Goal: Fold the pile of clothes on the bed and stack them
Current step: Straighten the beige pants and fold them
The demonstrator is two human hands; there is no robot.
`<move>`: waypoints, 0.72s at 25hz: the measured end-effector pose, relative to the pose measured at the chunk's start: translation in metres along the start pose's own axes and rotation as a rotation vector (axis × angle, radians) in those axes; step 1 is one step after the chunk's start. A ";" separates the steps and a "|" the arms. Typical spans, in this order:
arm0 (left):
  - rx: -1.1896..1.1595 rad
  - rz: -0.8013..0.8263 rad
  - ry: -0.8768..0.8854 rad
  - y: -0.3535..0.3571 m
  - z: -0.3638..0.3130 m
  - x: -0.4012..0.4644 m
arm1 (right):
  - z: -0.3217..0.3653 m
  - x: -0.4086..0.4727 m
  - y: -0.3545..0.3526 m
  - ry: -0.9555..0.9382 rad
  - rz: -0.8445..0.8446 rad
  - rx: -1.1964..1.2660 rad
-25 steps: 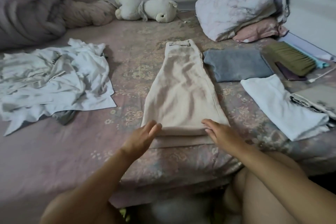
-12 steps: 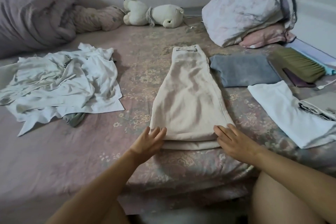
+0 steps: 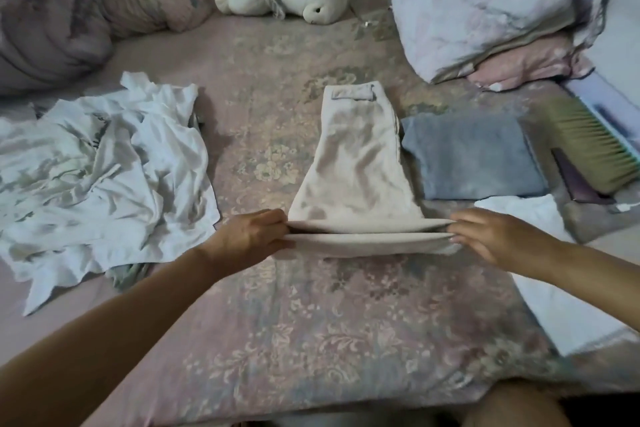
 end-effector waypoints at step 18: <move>0.008 -0.034 -0.536 -0.535 0.072 0.253 | -0.052 0.325 -0.508 0.322 -0.041 0.038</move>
Point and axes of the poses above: each hand's wrist, its own x-axis towards the middle knuckle, its own y-axis out of the palm, z = x × y, the point moved 5 cm from there along x, towards the middle knuckle, and after that the axes turned 1 degree about -z, right-handed, at the moved point
